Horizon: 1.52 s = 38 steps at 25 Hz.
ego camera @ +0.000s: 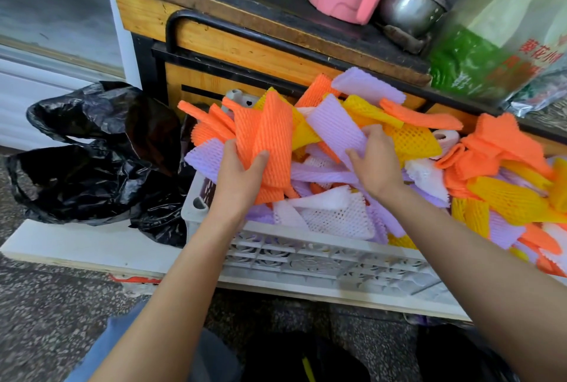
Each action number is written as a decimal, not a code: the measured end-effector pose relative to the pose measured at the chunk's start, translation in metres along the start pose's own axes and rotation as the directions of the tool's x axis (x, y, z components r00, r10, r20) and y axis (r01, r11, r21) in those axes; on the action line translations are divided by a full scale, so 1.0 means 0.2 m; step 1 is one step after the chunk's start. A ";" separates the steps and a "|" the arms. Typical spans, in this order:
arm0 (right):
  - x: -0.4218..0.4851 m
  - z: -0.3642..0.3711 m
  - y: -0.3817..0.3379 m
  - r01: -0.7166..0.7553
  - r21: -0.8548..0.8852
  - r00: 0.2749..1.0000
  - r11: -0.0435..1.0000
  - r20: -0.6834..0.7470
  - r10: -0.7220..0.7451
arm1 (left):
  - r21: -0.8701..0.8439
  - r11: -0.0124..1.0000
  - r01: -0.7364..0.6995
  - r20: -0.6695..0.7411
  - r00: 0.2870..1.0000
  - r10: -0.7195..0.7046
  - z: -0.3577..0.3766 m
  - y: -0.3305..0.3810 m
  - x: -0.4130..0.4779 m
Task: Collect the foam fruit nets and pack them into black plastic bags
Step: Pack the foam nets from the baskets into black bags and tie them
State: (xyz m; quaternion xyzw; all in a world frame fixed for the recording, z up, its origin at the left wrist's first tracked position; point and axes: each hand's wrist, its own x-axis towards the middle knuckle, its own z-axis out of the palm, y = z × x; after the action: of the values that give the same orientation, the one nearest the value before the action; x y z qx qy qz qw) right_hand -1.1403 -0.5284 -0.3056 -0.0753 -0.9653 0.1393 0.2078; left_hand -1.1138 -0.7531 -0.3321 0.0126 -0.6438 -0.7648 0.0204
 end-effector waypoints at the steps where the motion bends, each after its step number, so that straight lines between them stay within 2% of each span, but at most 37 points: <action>1: -0.04 0.01 -0.04 0.039 0.062 0.998 0.997 -0.046 -0.037 | 0.042 0.998 -0.044 -0.011 0.999 0.044 0.01 0.00 -0.01; 3: -0.13 0.01 -0.17 0.142 0.229 0.988 0.963 -0.091 -0.125 | 0.131 0.982 -0.139 -0.029 0.989 0.144 0.03 0.01 -0.03; 5: -0.23 0.01 -0.30 0.254 0.340 0.967 0.906 -0.072 -0.244 | 0.147 0.970 -0.191 -0.028 0.980 0.198 0.06 0.02 -0.06; 9: -0.37 -0.02 -0.37 0.339 0.403 0.923 0.850 0.030 -0.383 | -0.115 0.984 -0.136 0.093 0.985 0.147 0.09 0.03 -0.09; 12: -0.35 -0.08 -0.31 0.436 0.383 0.833 0.814 0.172 -0.527 | -0.053 0.990 -0.133 0.089 0.986 0.138 0.08 0.02 -0.06; 13: -0.33 -0.11 -0.29 0.420 0.390 0.827 0.820 0.208 -0.522 | -0.017 0.990 -0.140 0.049 0.989 0.141 0.08 0.02 -0.05; 14: -0.30 -0.13 -0.27 0.360 0.417 0.850 0.834 0.221 -0.478 | 0.008 0.989 -0.145 0.009 0.989 0.145 0.08 0.02 -0.03; 16: -0.19 -0.19 -0.19 0.282 0.393 0.929 0.875 0.114 -0.351 | 0.040 0.987 -0.154 -0.038 0.987 0.155 0.07 0.01 0.00; 18: -0.03 -0.22 -0.06 0.266 0.132 0.964 0.955 -0.037 -0.264 | 0.059 0.985 -0.165 -0.049 0.985 0.168 0.08 0.01 0.01; 20: 0.12 -0.23 0.06 0.169 -0.148 0.984 0.974 -0.037 -0.176 | 0.068 0.981 -0.181 -0.042 0.982 0.184 0.10 0.01 0.02; 23: 0.24 -0.21 0.15 0.050 -0.323 0.999 0.945 0.002 -0.052 | 0.090 0.980 -0.179 -0.028 0.983 0.182 0.13 0.00 0.02; 26: 0.29 -0.18 0.18 -0.051 -0.315 0.995 0.948 0.066 0.076 | 0.122 0.975 -0.185 -0.021 0.982 0.189 0.13 -0.01 0.02; 28: 0.28 -0.19 0.18 -0.078 -0.324 0.994 0.943 0.050 0.099 | 0.133 0.973 -0.187 -0.021 0.981 0.191 0.13 -0.03 0.03; 31: 0.23 -0.23 0.15 -0.028 -0.341 1.000 0.940 -0.010 0.026 | 0.146 0.972 -0.184 -0.032 0.981 0.191 0.14 -0.05 0.03; 34: 0.15 -0.30 0.11 0.043 -0.283 0.998 0.958 -0.029 -0.054 | 0.169 0.966 -0.198 -0.024 0.979 0.205 0.18 -0.06 0.01; 38: 0.03 -0.43 0.06 0.051 -0.179 0.997 0.983 -0.053 -0.062 | 0.199 0.956 -0.216 -0.024 0.974 0.225 0.23 -0.10 -0.03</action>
State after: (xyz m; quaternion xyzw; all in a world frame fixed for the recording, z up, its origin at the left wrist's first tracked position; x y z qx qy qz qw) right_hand -1.1084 -0.4959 -0.2319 -0.0701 -0.9691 0.0446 0.2324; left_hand -1.1108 -0.7044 -0.3435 -0.0395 -0.7123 -0.6905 0.1195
